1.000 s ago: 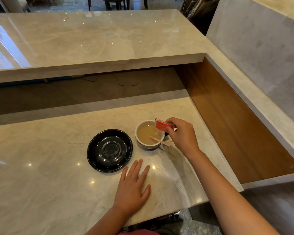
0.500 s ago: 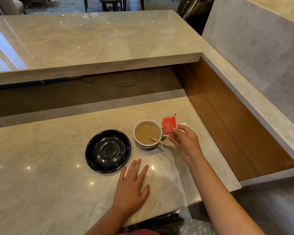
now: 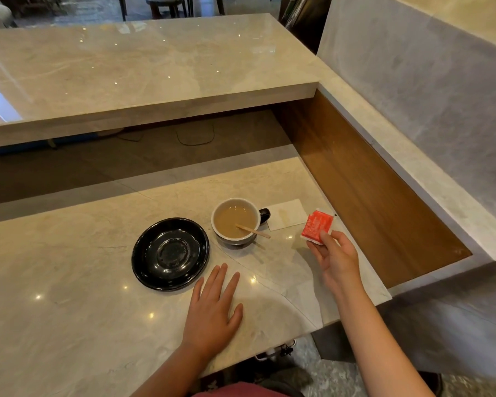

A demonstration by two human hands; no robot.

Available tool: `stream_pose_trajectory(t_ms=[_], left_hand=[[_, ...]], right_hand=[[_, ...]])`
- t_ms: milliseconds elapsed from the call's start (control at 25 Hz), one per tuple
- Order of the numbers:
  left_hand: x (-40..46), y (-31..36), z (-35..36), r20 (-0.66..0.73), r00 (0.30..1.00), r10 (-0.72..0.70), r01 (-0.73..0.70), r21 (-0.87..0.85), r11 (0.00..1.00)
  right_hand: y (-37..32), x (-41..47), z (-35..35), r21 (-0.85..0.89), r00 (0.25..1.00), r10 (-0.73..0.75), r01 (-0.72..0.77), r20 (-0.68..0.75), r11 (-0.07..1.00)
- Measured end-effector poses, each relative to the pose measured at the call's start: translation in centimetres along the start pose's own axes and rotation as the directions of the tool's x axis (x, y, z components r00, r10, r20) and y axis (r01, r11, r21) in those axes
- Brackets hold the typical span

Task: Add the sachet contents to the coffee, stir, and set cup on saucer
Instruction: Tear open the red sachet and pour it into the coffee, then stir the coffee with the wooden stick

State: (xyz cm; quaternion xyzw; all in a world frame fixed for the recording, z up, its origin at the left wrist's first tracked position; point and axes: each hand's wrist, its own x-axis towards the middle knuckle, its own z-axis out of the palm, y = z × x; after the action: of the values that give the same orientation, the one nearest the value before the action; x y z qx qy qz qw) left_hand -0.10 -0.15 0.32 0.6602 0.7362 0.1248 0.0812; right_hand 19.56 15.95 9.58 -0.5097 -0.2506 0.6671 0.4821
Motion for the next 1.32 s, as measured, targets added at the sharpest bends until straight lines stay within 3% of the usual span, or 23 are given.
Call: stream_pose_trajectory(t_ms=[160, 280, 440, 560, 800, 1120, 1240, 1320], left_hand=[[-0.1, 0.0, 0.0, -0.009, 1.0, 0.005, -0.005, -0.002, 1.0], [-0.1, 0.1, 0.0, -0.01, 1.0, 0.009, -0.009, 0.002, 1.0], [0.0, 0.1, -0.1, -0.012, 1.0, 0.016, -0.016, 0.003, 1.0], [0.0, 0.1, -0.2, -0.015, 1.0, 0.022, -0.022, -0.008, 1.0], [0.0, 0.1, -0.2, -0.017, 1.0, 0.019, -0.019, -0.005, 1.0], [0.1, 0.1, -0.2, -0.02, 1.0, 0.017, -0.017, 0.003, 1.0], [0.0, 0.1, -0.2, -0.016, 1.0, 0.015, -0.015, 0.0, 1.0], [0.0, 0.1, -0.2, -0.014, 1.0, 0.013, -0.013, -0.003, 1.0]], right_hand=[[0.3, -0.2, -2.4, -0.434, 0.941, -0.275, 0.168, -0.196, 0.885], [1.1, -0.5, -3.4, -0.598, 0.828, -0.515, 0.302, -0.222, 0.742], [2.3, -0.3, -4.4, -0.803, 0.694, -0.702, 0.321, -0.16, 0.501], [3.1, 0.6, -5.0, -0.893, 0.705, -0.708, 0.288, -0.045, 0.344], [4.3, 0.9, -5.0, -0.945, 0.767, -0.625, 0.294, 0.142, 0.146], [5.1, 0.1, -5.6, -0.935, 0.716, -0.625, 0.349, 0.311, -0.066], [4.4, -0.3, -5.0, -0.945, 0.68, -0.675, 0.318, 0.286, -0.079], [3.6, -0.6, -3.6, -0.92, 0.652, -0.69, 0.388, 0.313, -0.051]])
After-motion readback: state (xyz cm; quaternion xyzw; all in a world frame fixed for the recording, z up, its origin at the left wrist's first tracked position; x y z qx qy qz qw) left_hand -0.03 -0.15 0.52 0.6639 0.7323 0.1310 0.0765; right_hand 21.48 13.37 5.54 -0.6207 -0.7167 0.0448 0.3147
